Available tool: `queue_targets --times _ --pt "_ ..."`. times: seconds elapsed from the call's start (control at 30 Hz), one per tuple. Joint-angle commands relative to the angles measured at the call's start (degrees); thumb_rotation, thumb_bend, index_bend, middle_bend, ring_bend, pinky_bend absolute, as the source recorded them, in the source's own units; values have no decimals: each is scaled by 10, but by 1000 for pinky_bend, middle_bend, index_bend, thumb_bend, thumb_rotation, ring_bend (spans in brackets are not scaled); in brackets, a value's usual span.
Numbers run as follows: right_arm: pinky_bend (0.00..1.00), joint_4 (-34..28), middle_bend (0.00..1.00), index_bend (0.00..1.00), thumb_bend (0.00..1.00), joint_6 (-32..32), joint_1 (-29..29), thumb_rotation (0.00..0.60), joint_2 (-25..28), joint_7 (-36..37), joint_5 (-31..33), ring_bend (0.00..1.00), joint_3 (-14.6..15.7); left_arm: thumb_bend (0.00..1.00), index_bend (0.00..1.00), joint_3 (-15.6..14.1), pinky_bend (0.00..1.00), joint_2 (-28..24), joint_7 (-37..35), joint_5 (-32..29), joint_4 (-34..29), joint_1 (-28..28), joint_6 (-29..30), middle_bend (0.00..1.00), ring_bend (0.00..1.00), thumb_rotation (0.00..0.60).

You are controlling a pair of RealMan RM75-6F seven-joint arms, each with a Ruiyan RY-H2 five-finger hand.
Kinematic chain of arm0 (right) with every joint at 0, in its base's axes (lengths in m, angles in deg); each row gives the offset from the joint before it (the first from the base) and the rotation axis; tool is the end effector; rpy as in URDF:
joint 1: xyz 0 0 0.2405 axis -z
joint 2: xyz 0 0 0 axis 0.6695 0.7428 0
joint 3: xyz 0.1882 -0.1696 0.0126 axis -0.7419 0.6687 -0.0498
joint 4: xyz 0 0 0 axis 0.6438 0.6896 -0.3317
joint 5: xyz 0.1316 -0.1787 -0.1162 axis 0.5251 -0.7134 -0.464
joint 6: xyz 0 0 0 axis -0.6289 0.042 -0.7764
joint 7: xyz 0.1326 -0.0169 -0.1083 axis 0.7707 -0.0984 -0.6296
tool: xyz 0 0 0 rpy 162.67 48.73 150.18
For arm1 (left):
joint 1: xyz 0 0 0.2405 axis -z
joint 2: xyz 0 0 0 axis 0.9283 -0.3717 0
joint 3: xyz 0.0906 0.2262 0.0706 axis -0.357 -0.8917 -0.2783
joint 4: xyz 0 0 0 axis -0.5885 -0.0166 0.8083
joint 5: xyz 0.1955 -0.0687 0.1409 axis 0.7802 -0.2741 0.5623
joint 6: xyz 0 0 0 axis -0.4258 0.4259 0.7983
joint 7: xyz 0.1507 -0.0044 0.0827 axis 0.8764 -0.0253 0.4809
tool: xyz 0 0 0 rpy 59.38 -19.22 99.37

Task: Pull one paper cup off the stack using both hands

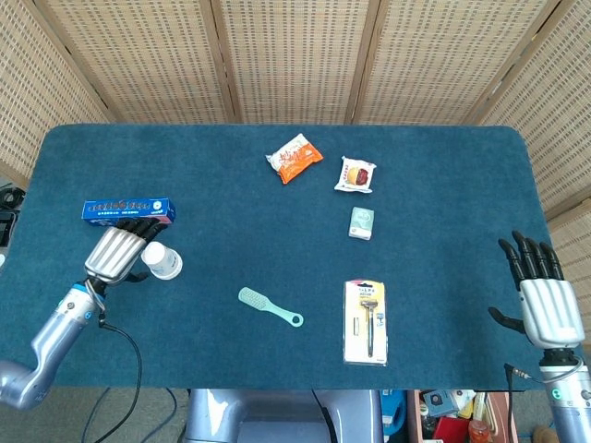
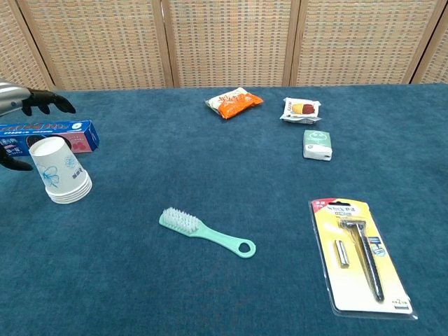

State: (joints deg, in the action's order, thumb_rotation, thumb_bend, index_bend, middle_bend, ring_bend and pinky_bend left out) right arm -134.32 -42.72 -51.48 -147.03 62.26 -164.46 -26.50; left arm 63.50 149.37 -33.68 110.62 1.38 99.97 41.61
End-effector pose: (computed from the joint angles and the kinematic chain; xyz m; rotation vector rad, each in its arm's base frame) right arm -0.2807 -0.2504 0.1370 1.3963 -0.7974 0.8838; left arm -0.2550 0.3687 0.0227 -1.8884 -0.6284 -0.7213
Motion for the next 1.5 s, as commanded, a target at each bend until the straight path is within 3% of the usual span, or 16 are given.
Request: queue_targets --times 0.03,0.6,0.83,1.13,1.27,1.5 --pt "0 1 0 0 0 2 -1 600 -1 -3 1 0 0 123 189 -3 289 11 -4 -1 10 7 -6 209 248 600" --pt "0 3 0 0 0 5 -2 600 -1 1 7 0 -2 122 317 -15 345 34 -10 -7 43 18 -8 295 337 600" --pt "0 2 0 0 0 5 -1 600 0 3 8 0 -3 122 478 -19 452 51 -22 -4 64 21 0 431 463 600" --pt "0 3 0 0 0 9 -2 600 0 3 10 0 -2 168 535 0 488 35 -45 -29 54 10 25 482 511 600" --pt "0 4 0 0 0 12 -3 600 0 4 10 0 -2 168 535 18 488 19 -110 -38 27 0 47 482 511 600" --pt "0 27 0 0 0 8 -10 600 -13 27 -16 0 -2 169 534 77 488 4 -422 -78 -45 -16 47 482 511 600"
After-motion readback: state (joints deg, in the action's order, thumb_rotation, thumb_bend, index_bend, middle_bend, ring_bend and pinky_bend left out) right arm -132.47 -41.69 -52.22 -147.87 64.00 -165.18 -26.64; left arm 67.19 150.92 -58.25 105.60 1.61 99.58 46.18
